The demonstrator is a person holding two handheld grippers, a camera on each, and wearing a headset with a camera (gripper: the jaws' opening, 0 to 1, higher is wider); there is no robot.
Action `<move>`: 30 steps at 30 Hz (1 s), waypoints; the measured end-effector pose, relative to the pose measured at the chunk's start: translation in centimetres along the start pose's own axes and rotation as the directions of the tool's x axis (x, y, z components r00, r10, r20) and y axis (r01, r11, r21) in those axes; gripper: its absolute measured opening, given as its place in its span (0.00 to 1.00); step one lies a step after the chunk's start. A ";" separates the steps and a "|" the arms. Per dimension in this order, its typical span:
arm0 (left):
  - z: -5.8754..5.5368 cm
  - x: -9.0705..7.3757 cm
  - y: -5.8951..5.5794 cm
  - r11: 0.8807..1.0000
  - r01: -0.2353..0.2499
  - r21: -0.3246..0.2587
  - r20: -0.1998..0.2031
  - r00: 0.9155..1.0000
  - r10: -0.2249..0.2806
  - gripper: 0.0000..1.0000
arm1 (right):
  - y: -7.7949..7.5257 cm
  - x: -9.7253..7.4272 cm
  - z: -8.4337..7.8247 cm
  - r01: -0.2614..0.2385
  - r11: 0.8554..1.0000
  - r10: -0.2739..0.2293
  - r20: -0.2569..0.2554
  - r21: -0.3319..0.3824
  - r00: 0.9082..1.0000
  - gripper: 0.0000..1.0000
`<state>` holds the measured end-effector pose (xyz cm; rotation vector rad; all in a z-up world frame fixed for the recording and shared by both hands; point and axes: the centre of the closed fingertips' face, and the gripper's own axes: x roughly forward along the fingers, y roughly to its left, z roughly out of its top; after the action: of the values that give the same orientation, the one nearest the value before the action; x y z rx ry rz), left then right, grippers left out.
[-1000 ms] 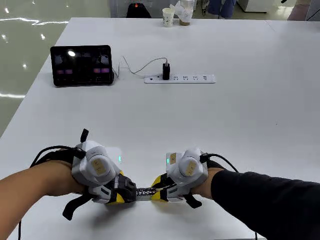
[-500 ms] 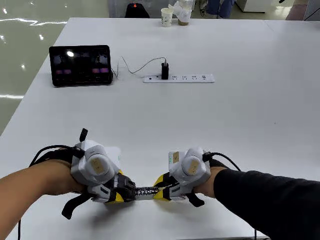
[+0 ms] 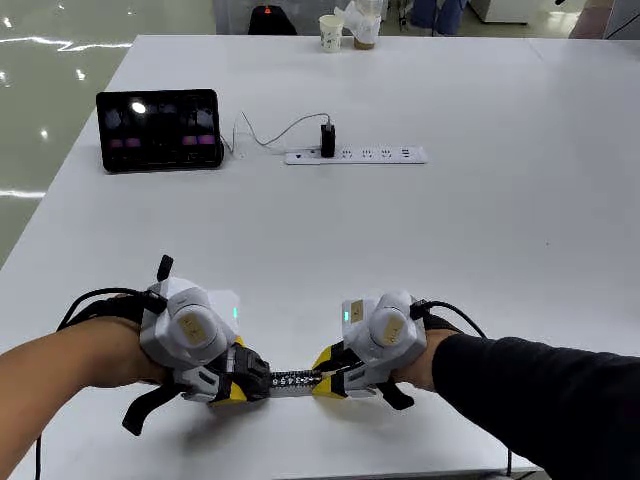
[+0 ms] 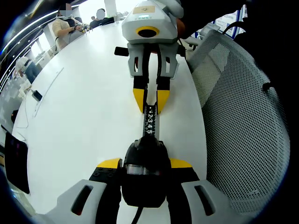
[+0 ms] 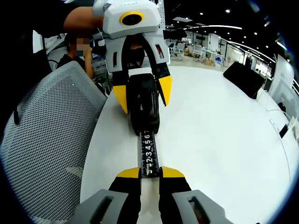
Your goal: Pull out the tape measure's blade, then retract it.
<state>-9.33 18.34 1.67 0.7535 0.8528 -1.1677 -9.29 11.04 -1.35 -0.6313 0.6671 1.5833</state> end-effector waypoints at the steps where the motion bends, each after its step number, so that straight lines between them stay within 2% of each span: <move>1: 0.0 0.0 0.0 1.000 -0.001 0.000 0.000 1.000 0.001 0.31 | 0.0 0.0 0.0 0.000 1.000 0.000 0.001 0.001 1.000 0.10; 30: 0.0 0.0 0.0 1.000 -0.002 0.010 0.006 1.000 0.002 0.31 | 0.0 -1.4 -1.4 0.004 1.000 -0.004 0.006 0.009 1.000 0.10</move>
<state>-9.35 18.30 1.63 0.7581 0.8417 -1.1727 -9.11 9.09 -1.28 -0.6203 0.6674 1.5773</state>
